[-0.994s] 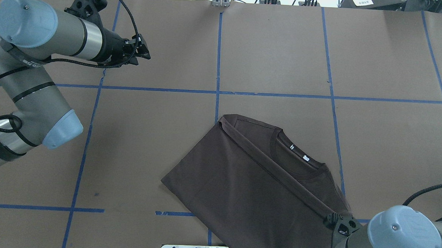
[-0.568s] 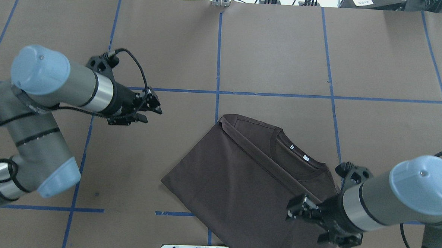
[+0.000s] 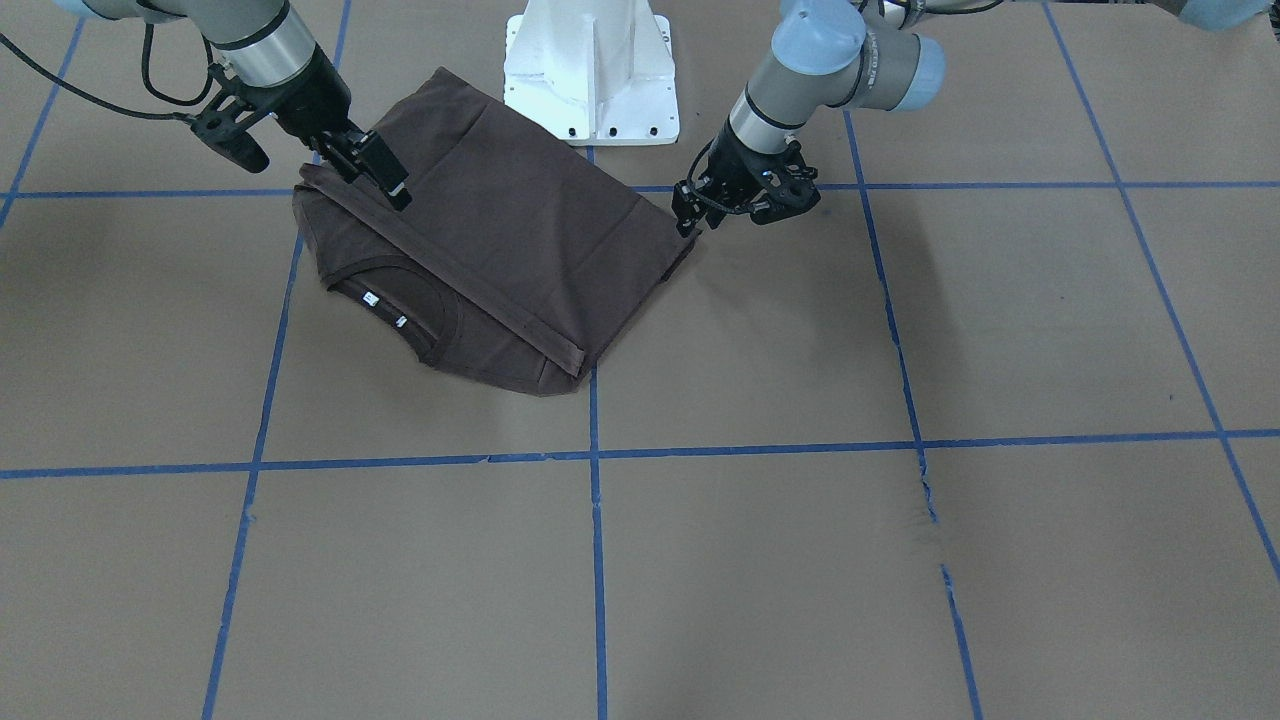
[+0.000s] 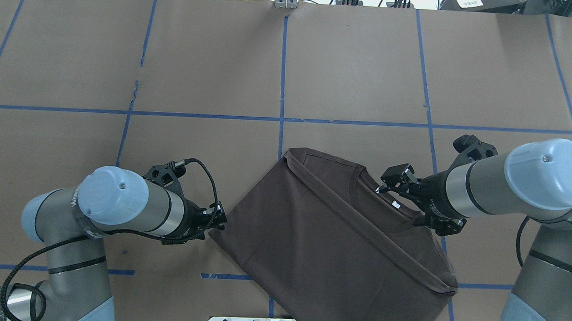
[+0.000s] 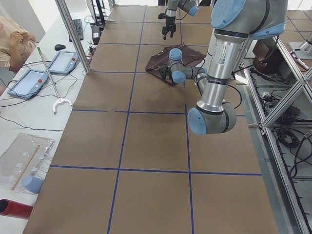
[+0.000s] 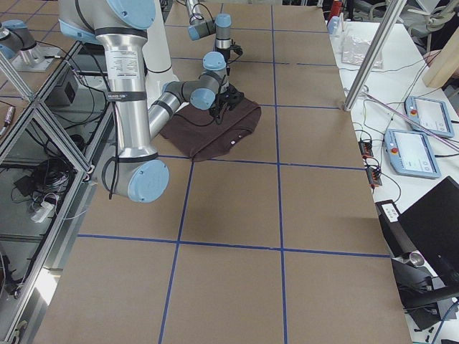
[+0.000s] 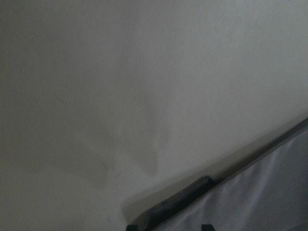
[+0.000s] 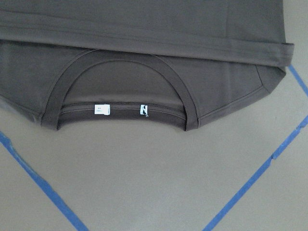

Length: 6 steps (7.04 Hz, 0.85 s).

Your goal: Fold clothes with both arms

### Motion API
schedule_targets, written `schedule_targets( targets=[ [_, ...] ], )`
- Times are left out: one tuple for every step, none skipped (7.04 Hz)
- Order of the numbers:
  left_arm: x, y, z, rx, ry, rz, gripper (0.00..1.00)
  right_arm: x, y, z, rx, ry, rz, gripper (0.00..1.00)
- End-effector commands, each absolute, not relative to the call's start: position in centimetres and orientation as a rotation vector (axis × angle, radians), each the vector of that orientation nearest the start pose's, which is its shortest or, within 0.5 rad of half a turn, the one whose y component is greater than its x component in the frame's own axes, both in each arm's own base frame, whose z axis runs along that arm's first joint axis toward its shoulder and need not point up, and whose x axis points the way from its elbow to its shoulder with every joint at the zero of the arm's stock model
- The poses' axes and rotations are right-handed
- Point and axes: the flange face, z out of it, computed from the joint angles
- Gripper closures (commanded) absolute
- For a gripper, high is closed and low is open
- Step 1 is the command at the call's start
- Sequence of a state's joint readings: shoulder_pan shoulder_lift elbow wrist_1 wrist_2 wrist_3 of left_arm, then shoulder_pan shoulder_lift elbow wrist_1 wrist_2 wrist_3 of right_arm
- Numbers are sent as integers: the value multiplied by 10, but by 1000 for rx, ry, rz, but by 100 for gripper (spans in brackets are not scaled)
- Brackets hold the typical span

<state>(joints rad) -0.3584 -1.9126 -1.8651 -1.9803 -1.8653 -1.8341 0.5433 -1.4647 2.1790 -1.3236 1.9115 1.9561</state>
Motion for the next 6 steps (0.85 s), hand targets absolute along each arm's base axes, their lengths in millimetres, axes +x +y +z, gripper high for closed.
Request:
schedule_targets(
  targets=[
    [528, -296, 297, -212, 1036, -401, 46, -354, -333, 309, -238, -969, 699, 0],
    [531, -296, 298, -199, 1035, -404, 46, -356, -333, 311, -239, -962, 700, 0],
    [532, -297, 296, -193, 1038, -399, 46, -357, -333, 314, -240, -955, 701, 0],
    [532, -298, 294, -177, 1042, -406, 47, -357, -333, 314, -240, -955, 701, 0],
    [537, -301, 296, -164, 1035, -412, 49, -358, -334, 317, -240, -949, 702, 0],
    [540, -302, 299, -164, 1028, -414, 52, -358, -334, 317, -239, -948, 701, 0]
  ],
)
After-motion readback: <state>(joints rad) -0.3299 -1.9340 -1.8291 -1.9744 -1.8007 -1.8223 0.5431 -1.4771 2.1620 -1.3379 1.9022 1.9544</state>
